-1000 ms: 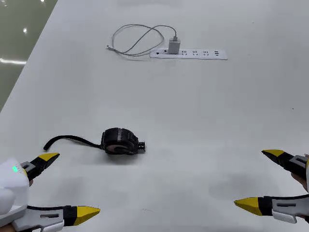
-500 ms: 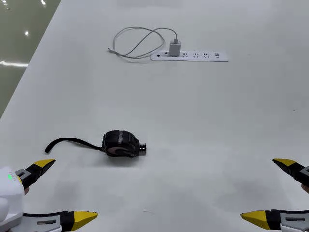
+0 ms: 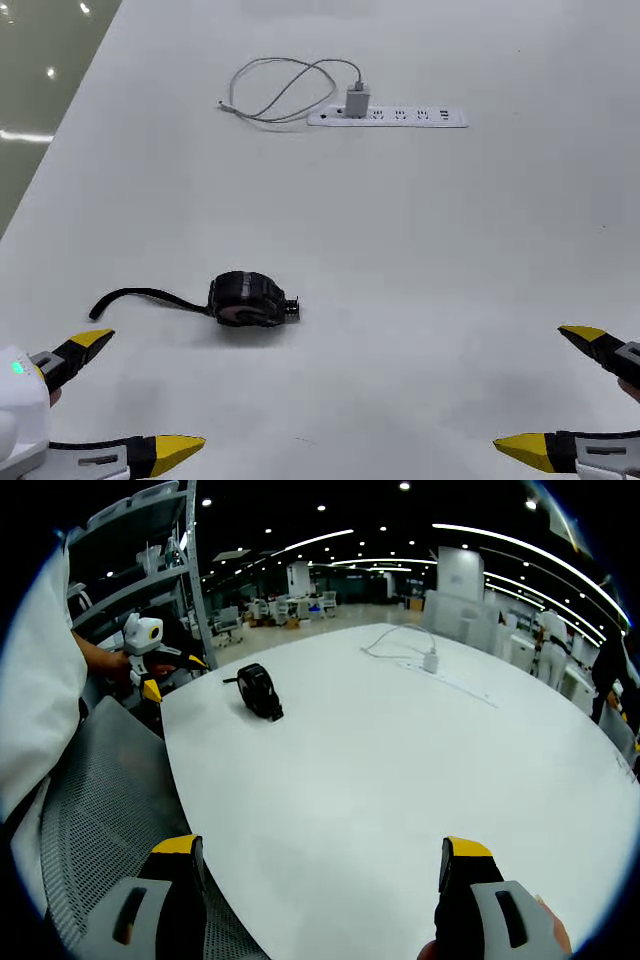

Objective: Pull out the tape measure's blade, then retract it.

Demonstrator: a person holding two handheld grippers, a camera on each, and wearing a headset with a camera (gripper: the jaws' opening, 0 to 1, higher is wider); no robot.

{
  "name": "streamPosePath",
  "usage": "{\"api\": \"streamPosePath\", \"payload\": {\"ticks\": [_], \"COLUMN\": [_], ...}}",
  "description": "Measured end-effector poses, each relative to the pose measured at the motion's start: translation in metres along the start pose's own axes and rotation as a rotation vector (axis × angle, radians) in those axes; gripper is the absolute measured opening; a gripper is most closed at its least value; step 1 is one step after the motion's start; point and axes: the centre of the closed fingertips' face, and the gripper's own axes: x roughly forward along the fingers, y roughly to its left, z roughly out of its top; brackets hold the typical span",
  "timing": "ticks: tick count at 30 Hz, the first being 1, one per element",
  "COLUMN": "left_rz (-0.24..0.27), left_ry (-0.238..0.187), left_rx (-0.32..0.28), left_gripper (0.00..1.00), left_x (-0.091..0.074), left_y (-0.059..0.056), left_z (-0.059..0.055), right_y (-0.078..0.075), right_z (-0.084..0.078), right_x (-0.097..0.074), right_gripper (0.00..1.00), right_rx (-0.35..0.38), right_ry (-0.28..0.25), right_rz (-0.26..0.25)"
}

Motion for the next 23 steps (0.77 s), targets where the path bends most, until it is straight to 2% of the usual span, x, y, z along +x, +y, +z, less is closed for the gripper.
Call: {"api": "streamPosePath", "payload": {"ticks": [5, 8, 10, 11, 13, 23], "left_rz": [-0.008, 0.01, -0.002, 0.007, 0.003, -0.005], "left_ry": [0.002, -0.004, 0.004, 0.003, -0.003, -0.003], "left_rx": [-0.009, 0.006, 0.005, 0.018, 0.005, 0.004], "left_gripper": [0.99, 0.97, 0.94, 0.95, 0.98, 0.98], "left_x": [-0.0008, -0.002, -0.0025, -0.002, -0.0014, -0.0004], "left_y": [-0.0007, 0.002, 0.0002, 0.0011, 0.0001, -0.0011], "left_z": [-0.0008, 0.0008, -0.0002, 0.0, 0.0011, 0.0012], "right_y": [0.001, 0.002, 0.0021, 0.0021, 0.0024, 0.0031], "right_z": [0.0016, 0.0007, 0.0003, 0.0002, 0.0003, -0.0003], "right_x": [0.0016, 0.0025, 0.0027, 0.0027, 0.0026, 0.0015], "right_gripper": [0.97, 0.97, 0.96, 0.96, 0.96, 0.96], "right_rx": [0.0, 0.0, 0.002, 0.001, 0.003, 0.002], "right_ry": [-0.003, 0.0, -0.001, 0.0, -0.002, 0.003], "right_rz": [0.005, 0.011, 0.014, 0.013, 0.014, 0.014]}}
